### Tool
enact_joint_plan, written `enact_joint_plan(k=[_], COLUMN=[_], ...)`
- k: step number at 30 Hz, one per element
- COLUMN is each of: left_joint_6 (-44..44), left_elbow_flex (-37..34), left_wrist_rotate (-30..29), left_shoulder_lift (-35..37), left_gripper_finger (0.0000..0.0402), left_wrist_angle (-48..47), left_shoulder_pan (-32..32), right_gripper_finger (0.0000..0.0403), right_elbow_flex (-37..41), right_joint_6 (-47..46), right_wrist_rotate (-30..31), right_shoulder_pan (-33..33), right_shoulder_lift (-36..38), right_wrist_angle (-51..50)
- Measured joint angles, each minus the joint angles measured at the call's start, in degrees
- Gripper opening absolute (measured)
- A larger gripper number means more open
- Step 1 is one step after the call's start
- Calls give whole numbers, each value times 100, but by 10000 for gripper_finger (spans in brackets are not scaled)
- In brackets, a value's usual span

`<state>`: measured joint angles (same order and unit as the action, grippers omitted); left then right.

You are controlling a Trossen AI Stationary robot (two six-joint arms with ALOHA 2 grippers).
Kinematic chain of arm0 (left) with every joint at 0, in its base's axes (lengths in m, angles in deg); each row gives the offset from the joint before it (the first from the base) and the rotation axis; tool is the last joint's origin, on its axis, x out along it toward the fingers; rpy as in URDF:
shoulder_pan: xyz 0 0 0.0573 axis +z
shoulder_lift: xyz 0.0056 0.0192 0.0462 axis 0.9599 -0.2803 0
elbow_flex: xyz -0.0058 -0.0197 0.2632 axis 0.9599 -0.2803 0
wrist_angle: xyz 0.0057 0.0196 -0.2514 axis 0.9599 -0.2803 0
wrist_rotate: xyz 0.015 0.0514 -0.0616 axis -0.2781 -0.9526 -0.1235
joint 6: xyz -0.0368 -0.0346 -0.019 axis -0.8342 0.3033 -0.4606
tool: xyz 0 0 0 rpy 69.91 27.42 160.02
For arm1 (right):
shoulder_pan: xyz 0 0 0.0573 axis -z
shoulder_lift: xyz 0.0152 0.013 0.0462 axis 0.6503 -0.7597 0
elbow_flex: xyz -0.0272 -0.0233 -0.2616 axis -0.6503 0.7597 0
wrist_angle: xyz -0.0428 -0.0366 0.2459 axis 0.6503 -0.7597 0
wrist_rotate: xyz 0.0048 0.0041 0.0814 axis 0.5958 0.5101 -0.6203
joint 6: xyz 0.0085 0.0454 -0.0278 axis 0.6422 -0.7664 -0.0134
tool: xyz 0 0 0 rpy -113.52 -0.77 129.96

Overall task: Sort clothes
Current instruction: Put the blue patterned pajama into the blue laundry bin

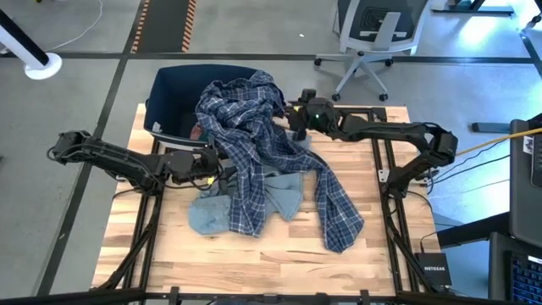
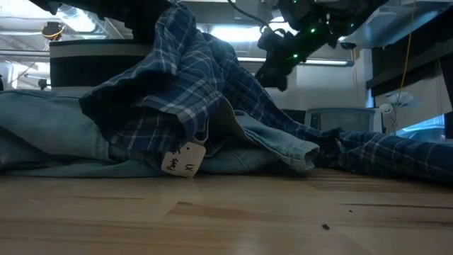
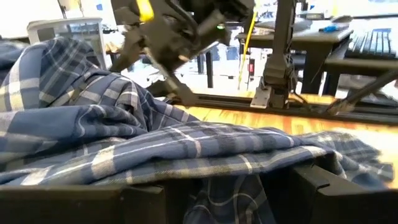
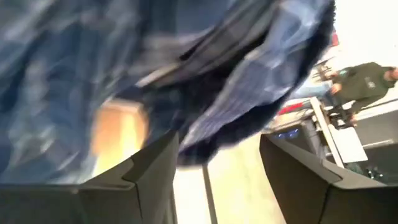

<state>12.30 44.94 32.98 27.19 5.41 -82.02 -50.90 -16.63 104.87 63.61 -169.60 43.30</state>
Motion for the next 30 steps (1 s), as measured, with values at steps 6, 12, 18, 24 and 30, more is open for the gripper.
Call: enact_joint_plan(k=[6, 12, 18, 24, 30], left_joint_6=[175, 77, 63, 81, 147], left_elbow_flex=[0, 0, 0, 0, 0], left_wrist_rotate=[0, 0, 0, 0, 0], left_shoulder_lift=[0, 0, 0, 0, 0], left_gripper_finger=[169, 169, 169, 169, 169], left_wrist_angle=[-12, -10, 34, 30, -10], left_shoulder_pan=[0, -2, 6, 9, 9], right_gripper_finger=[246, 246, 230, 127, 13], right_elbow_flex=[2, 0, -2, -2, -98], right_joint_6=[-352, -518, -726, -442, 72], right_wrist_rotate=[-912, -413, -96, 253, 472], right_shoulder_pan=[260, 249, 251, 293, 373], right_shoulder_lift=[-435, -514, -511, -511, -511], right_wrist_angle=[732, 926, 1187, 1262, 1326])
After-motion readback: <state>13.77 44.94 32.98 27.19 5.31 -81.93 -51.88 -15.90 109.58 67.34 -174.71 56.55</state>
